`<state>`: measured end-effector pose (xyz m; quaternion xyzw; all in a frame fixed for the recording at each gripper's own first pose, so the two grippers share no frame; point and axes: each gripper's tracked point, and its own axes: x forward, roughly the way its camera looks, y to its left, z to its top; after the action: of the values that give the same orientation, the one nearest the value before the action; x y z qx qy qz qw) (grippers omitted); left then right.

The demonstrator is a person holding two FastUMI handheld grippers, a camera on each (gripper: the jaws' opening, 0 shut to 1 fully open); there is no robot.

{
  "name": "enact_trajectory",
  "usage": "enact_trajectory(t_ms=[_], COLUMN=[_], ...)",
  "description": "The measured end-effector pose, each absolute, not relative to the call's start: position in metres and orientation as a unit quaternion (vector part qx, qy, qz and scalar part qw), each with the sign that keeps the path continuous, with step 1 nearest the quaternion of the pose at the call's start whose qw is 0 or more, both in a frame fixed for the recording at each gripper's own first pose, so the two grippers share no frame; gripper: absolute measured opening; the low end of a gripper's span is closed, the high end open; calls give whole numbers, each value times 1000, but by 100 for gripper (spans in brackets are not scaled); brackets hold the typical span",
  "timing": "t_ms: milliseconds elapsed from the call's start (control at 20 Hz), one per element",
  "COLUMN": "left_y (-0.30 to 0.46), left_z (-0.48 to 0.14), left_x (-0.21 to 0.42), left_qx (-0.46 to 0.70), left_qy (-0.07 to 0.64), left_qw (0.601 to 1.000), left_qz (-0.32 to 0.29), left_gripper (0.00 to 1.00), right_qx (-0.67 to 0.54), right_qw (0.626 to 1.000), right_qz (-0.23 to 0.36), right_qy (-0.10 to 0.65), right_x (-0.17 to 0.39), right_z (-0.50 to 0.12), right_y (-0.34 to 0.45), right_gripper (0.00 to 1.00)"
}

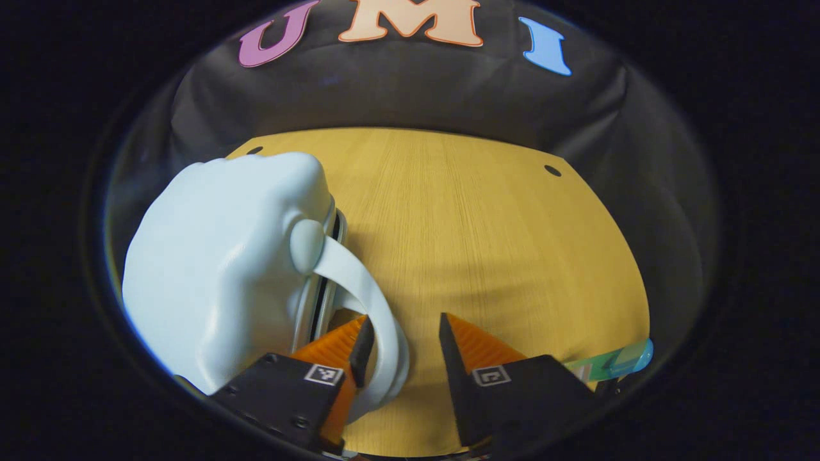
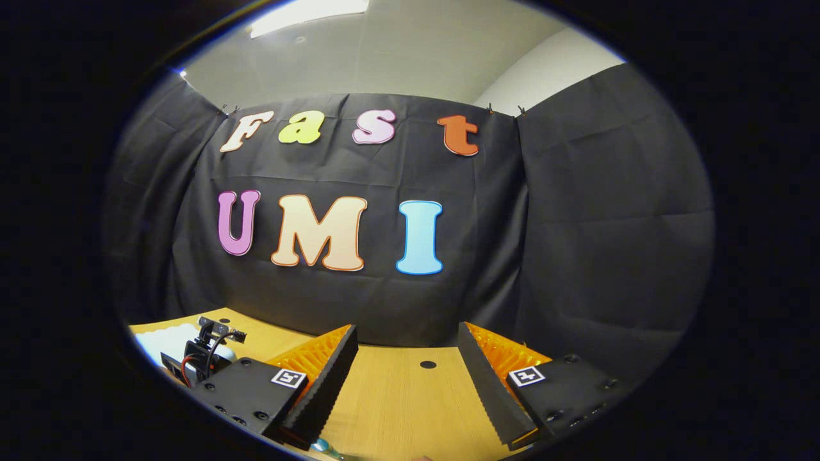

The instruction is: First open the suitcase, pack the skin care products into it, and then close the suitcase.

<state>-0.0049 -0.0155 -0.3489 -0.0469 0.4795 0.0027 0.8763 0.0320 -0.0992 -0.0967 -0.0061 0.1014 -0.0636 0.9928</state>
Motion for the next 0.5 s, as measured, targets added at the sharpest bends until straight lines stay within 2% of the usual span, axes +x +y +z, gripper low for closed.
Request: enact_trajectory(t_ms=[50,150,350,500], left_y=[-11,-11,-9,0], left_z=[-349,-346,-317,-280], left_x=[-5,-5,-8,0], left_qx=[-32,-29,-30,-29], left_qy=[479,477,481,449], left_qw=[877,879,876,892], left_qz=[5,0,-24,-39], left_gripper=[44,12,7,3], right_qx=[-7,-9,-18,-10], right_qw=[993,993,995,996], right_qz=[-62,-57,-38,-26], right_qy=[102,102,91,86], right_x=[32,33,37,42], right_z=[-98,-99,-97,-96], right_y=[-98,-94,-79,-59], right_gripper=[99,100,99,100])
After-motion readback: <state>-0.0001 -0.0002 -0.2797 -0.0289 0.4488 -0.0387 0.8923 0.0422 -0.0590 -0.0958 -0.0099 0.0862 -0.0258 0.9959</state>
